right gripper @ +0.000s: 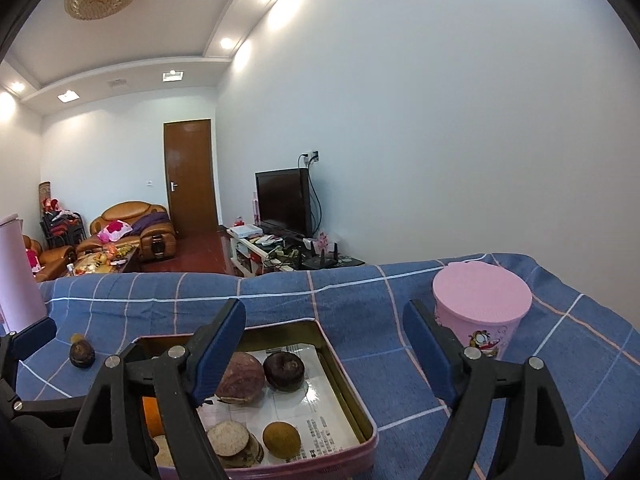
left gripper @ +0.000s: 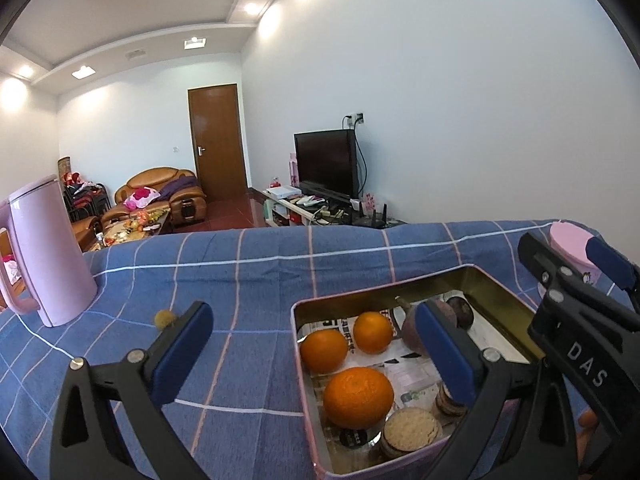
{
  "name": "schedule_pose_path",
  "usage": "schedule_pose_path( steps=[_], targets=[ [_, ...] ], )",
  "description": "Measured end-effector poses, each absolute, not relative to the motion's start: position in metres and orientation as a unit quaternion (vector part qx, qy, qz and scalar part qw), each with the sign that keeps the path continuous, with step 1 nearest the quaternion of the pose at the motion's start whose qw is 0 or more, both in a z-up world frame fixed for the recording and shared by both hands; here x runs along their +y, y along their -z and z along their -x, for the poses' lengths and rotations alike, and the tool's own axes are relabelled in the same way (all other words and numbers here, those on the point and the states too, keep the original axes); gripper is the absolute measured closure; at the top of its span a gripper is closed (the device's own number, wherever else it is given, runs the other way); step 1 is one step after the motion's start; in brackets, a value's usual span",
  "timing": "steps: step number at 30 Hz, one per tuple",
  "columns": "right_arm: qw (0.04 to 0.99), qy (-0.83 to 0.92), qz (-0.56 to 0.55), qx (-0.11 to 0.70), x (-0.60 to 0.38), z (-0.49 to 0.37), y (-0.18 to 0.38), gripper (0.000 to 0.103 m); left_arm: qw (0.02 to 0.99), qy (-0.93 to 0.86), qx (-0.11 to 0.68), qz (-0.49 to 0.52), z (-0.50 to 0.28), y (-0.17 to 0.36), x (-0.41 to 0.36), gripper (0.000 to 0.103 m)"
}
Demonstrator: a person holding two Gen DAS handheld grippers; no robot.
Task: Organize fruits
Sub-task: 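Move both grippers back toward the yellow fruit and brown fruit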
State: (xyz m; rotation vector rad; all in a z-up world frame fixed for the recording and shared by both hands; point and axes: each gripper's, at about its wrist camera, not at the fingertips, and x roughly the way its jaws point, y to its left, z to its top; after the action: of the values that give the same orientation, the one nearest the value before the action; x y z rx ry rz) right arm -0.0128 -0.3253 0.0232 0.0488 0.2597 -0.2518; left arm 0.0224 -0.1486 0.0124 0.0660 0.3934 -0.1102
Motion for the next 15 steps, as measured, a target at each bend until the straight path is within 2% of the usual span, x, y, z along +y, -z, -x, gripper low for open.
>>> schedule_pose_path(
  steps=[15],
  targets=[
    [0.979,0.146,-0.036,0.137,-0.31,0.04,-0.024,0.021,0.977,0.061,0.202,-0.021,-0.003,-0.011,-0.13,0.0]
  ],
)
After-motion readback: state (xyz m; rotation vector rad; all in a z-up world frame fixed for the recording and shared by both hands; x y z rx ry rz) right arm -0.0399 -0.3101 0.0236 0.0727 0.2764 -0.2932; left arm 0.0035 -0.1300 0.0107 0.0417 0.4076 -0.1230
